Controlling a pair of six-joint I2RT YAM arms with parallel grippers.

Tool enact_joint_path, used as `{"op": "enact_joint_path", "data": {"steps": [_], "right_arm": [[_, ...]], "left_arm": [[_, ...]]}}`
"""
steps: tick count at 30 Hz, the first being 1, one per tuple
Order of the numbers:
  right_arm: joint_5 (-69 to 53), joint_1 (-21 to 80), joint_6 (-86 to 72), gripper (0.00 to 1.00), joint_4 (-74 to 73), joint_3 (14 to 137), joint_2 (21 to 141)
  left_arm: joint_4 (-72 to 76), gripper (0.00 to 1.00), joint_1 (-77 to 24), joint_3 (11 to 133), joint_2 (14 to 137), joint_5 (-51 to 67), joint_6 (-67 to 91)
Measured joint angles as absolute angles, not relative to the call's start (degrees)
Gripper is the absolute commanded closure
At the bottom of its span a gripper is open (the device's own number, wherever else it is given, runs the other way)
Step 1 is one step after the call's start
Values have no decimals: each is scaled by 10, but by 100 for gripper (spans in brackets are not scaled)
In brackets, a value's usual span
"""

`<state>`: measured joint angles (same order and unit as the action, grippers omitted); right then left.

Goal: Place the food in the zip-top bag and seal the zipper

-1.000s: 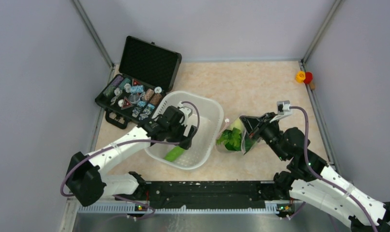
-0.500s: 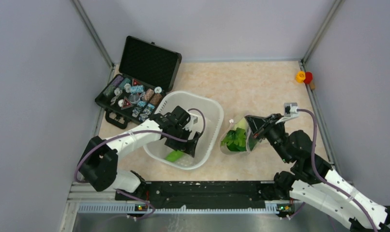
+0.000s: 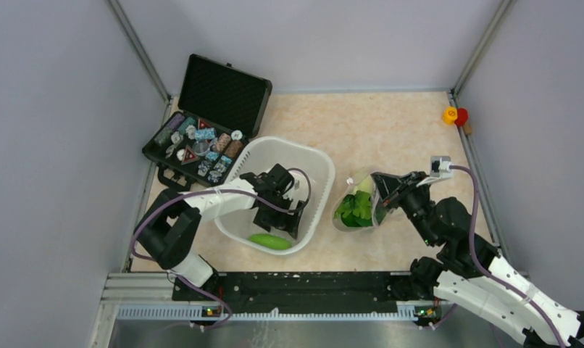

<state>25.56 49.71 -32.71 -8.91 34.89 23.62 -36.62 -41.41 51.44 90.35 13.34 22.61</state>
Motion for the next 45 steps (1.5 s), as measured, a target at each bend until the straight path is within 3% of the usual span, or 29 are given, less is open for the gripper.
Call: {"op": "enact_joint_path", "data": {"steps": [2,4,7,9,19,25,27,28,31,37,40,45], "right_arm": [[258,497,-328,100,-92,349,235],[260,497,-330,100,-95,349,232],[263,497,-333,100,-96,349,227],[265,497,-336,100,-97,349,225],[276,497,-350,100,-109,349,216],[283,497,-355,100,-111,349,212],[285,497,-357,100,-114,349,211],[286,497,-358,100,-117,349,210],[289,497,-361,100,-121,349,206],[293,497,-362,100,-131,349,203],[295,497,-362,100,-132,349,203],[300,497,-362,100,-132,349,203]], "left_arm": [[-363,2,-415,513,903,131,232],[-357,11,-415,509,898,130,240],[-340,58,-415,496,885,121,247],[-329,76,-414,494,884,111,250],[-311,100,-413,497,820,58,243],[-283,100,-409,540,774,13,239],[-273,71,-408,554,770,3,238],[-269,47,-407,558,768,0,233],[-270,24,-404,567,768,-8,229],[-288,18,-400,535,727,28,241],[-306,20,-399,483,673,102,243],[-330,22,-402,481,701,164,236]]}}
